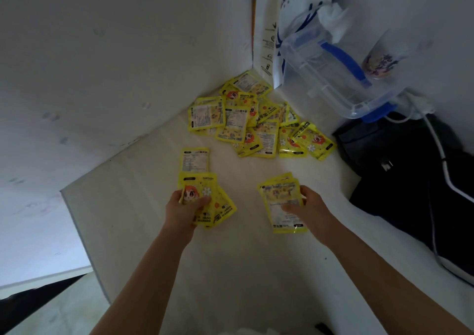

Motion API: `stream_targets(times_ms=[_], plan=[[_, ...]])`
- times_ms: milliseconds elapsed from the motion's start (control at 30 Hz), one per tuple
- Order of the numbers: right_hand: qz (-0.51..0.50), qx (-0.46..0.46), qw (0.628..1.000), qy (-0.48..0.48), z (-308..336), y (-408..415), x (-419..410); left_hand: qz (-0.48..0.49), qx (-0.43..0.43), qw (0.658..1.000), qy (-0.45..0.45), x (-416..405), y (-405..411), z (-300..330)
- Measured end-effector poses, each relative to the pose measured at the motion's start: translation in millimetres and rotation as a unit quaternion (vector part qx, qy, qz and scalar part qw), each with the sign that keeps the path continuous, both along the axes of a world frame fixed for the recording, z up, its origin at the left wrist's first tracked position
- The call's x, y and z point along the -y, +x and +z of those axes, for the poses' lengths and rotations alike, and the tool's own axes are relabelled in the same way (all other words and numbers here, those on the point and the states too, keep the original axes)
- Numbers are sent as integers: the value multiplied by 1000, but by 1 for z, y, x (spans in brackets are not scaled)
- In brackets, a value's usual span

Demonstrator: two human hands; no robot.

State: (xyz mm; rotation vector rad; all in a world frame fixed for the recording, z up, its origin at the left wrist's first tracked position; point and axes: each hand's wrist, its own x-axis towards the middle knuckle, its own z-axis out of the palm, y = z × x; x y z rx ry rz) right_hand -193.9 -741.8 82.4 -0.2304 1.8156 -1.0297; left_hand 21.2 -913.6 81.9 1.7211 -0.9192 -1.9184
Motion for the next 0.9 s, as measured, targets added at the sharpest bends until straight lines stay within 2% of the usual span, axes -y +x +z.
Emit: stream_targets(times_ms=[100,200,400,600,900], plan=[[-48,73,995,-43,10,10,-24,-2,-4,1000,8,-28,8,8],[-65,96,991,-60,19,25,-45,-26,-6,1000,6,-54,13,13],[-114,89,985,-97,36,60,-79,-95,-8,995,-31,-89,18,14],[-215,70,969,-98,40,111,-116,-199,6,977,-77,-111,36,18],[-389,59,915,-90,34,215,-186,-329,-20,943,-41,-153,83,16]])
